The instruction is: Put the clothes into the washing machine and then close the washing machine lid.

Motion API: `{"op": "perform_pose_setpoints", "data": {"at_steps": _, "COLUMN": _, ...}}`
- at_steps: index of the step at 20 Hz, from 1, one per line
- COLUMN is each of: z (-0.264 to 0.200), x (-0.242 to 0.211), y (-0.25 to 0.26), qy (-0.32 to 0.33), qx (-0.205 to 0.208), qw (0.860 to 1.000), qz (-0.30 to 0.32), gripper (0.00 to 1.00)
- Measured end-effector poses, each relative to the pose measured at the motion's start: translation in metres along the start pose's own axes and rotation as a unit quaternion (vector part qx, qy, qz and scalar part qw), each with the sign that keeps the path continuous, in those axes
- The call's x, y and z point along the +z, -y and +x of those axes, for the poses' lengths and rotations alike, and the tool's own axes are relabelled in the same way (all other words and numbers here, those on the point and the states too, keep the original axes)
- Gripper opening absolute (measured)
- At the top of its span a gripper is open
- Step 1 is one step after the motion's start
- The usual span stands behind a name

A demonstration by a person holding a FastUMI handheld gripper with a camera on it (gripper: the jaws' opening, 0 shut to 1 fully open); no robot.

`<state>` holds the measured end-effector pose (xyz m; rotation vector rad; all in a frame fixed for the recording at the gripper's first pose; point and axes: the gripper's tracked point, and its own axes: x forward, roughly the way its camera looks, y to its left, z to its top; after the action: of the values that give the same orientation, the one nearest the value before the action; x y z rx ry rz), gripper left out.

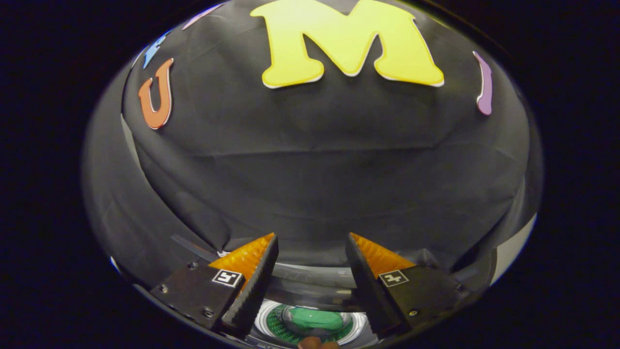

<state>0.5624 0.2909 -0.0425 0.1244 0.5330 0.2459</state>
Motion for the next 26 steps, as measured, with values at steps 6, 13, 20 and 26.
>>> {"op": "perform_pose_setpoints", "data": {"at_steps": 6, "z": 0.003, "x": -0.003, "y": 0.002, "qy": 0.008, "qx": 0.0, "qw": 1.0, "qz": -0.013, "gripper": 0.89}}
{"op": "perform_pose_setpoints", "data": {"at_steps": 13, "z": -0.011, "x": -0.004, "y": 0.001, "qy": 0.065, "qx": -0.014, "qw": 0.998, "qz": -0.011, "gripper": 0.9}}
{"op": "perform_pose_setpoints", "data": {"at_steps": 20, "z": -0.038, "x": -0.029, "y": -0.002, "qy": 0.099, "qx": -0.014, "qw": 0.995, "qz": -0.021, "gripper": 0.9}}
{"op": "perform_pose_setpoints", "data": {"at_steps": 26, "z": -0.068, "x": -0.07, "y": -0.012, "qy": 0.122, "qx": -0.004, "qw": 0.992, "qz": -0.026, "gripper": 0.89}}
